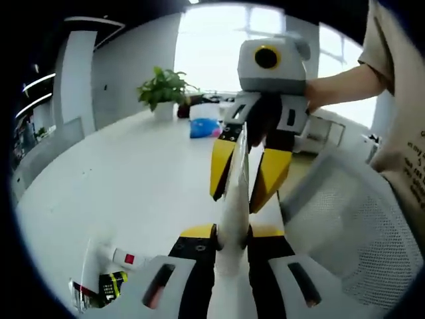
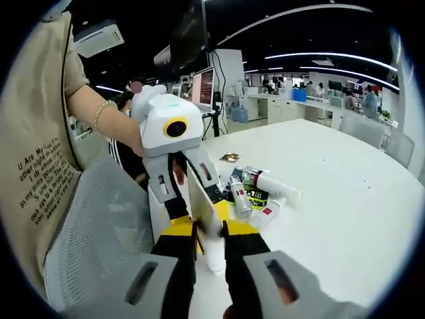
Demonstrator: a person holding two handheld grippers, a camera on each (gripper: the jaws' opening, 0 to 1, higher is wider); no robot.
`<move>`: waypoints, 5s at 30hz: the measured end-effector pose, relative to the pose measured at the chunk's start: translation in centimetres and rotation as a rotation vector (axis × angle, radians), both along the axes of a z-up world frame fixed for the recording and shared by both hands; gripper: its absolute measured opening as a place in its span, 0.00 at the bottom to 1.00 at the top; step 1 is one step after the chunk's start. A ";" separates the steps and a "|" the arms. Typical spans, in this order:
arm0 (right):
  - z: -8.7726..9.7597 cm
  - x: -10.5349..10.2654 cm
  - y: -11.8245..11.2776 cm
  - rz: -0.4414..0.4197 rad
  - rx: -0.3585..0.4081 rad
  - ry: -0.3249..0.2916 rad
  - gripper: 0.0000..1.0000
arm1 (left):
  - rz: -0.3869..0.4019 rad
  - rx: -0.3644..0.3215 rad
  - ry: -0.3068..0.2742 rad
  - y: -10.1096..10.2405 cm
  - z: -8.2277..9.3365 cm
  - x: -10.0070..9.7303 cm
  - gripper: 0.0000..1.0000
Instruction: Arrange the skincare products in the storage area until every visible bottle or jar stands upright without overlapping.
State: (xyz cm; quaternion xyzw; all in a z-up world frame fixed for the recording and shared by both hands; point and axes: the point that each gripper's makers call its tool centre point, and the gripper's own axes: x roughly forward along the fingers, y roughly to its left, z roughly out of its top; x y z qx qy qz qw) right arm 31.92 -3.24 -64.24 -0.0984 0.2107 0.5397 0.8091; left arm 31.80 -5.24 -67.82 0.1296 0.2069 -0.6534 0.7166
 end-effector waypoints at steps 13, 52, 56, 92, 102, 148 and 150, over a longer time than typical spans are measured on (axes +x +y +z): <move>0.0 3.1 -1.6 -0.023 -0.016 -0.031 0.15 | -0.028 0.009 -0.016 -1.5 0.0 2.9 0.14; 0.0 12.2 -4.0 -0.079 -0.014 -0.074 0.17 | -0.022 0.003 -0.028 -3.9 -0.3 11.9 0.14; 0.0 12.2 -4.0 -0.082 -0.015 -0.073 0.17 | -0.026 0.009 -0.031 -3.9 -0.4 11.9 0.14; -0.7 8.4 -4.7 -0.250 0.005 -0.016 0.63 | 0.190 0.000 0.075 0.5 0.9 9.5 0.48; -0.9 6.0 -5.1 -0.321 0.030 0.020 0.79 | 0.316 -0.020 0.143 4.0 0.9 7.7 0.68; -0.5 -3.4 -4.3 -0.456 0.129 0.110 0.98 | 0.704 -0.006 0.227 16.5 1.5 -3.7 0.97; -0.7 -3.5 -4.0 -0.451 0.130 0.114 0.98 | 0.715 -0.013 0.228 16.7 1.6 -3.8 0.97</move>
